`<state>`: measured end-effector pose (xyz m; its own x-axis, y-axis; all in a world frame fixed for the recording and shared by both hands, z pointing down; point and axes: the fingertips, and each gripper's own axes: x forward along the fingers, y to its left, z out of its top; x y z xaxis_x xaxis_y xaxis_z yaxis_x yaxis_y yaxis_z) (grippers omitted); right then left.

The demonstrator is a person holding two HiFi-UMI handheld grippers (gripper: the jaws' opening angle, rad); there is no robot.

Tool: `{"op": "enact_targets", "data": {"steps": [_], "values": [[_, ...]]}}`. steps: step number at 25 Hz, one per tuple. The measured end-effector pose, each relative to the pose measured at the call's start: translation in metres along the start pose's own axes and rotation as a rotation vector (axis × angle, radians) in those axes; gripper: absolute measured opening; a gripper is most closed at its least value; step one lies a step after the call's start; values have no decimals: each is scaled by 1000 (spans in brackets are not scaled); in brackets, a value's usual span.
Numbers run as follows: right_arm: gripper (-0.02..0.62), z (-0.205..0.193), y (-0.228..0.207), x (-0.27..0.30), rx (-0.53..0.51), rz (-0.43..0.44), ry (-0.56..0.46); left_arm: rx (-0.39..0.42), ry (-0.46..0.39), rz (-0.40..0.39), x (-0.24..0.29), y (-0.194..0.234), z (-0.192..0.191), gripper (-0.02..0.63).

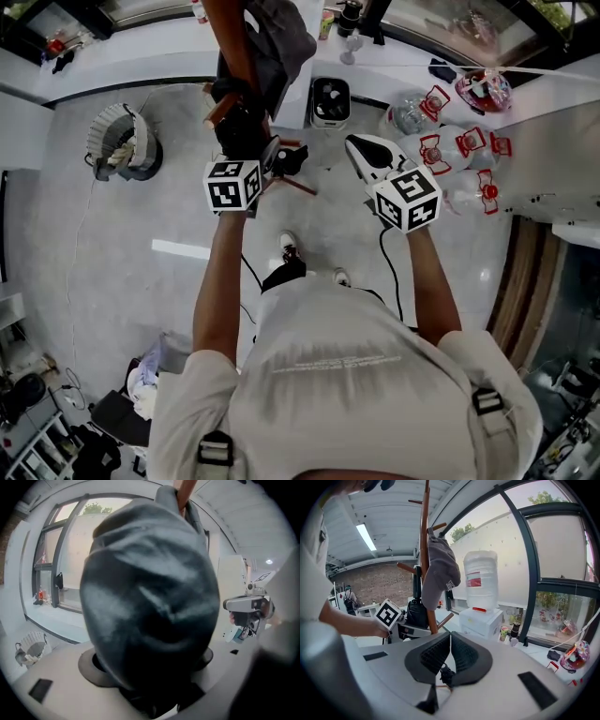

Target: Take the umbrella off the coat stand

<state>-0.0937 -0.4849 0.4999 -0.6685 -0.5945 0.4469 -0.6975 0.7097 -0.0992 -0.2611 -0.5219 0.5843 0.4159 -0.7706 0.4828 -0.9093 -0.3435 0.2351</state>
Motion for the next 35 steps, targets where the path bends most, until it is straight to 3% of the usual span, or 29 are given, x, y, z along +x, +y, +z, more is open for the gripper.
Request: {"op": "enact_targets", "data": {"steps": [13,21,31,35], "values": [[17,-3,-19,-22,-4,-51,-11,-25,-19,74,-1,2,0,343],[17,1,-26,-60,-8,-63,-50,-47,23,94,-19,-5,-8,319],[17,7,-9,-87,-35,-34,-101,-92,-65,151,-72,-18,1,316],[17,10,-4,-99,-56,-21,-121,-21,-96,159,-96,-32,6,316]]}}
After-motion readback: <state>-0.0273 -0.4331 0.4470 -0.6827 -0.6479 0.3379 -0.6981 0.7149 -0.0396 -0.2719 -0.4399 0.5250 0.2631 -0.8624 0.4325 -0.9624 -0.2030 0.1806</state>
